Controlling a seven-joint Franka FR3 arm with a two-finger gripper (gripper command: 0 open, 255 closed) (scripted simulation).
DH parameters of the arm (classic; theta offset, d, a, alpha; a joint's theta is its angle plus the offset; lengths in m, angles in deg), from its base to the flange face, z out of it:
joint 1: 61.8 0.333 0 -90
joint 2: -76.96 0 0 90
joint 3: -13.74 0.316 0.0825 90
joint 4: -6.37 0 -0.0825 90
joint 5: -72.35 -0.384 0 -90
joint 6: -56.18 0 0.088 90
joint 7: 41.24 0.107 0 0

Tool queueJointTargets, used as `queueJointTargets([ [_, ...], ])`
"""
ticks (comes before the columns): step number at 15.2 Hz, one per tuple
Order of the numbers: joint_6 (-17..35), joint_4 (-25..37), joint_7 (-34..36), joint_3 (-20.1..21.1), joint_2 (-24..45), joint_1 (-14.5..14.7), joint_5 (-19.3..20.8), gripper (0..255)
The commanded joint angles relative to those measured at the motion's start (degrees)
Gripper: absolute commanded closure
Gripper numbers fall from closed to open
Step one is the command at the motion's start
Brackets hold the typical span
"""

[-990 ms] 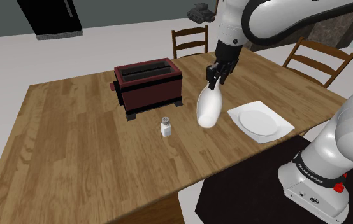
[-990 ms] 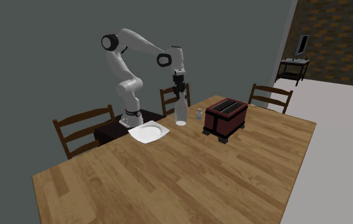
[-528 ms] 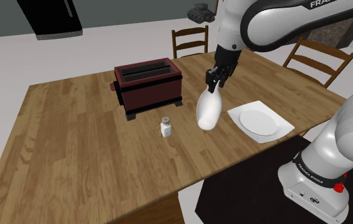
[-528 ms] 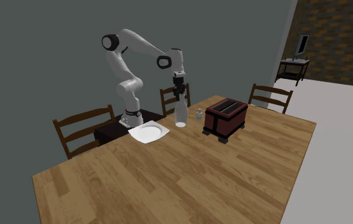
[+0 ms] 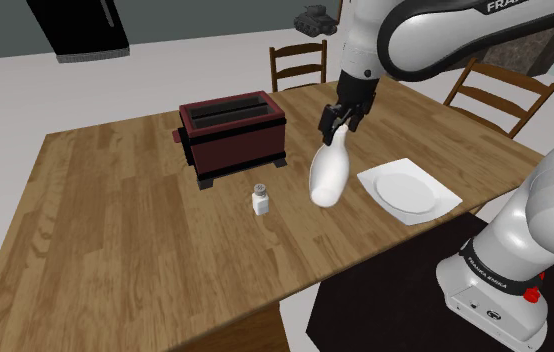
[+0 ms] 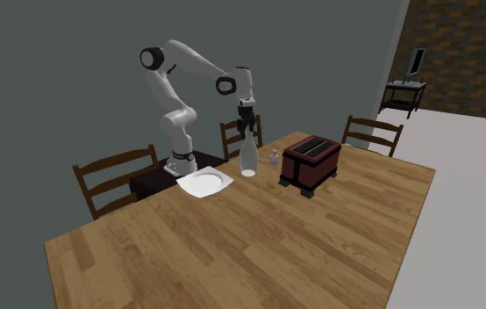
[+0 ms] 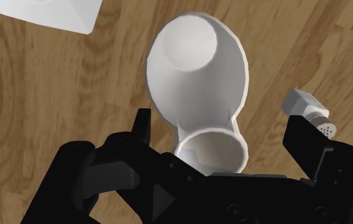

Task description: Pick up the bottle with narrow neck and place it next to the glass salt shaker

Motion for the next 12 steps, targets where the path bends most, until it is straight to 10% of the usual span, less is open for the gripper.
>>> queueJointTargets([
  [1, -2.22, 1.20, -0.06, -0.13, -1.02, 0.06, -0.03, 0],
  [12, -8.24, 4.95, -0.16, -0.46, -3.31, 0.17, -0.04, 0],
])
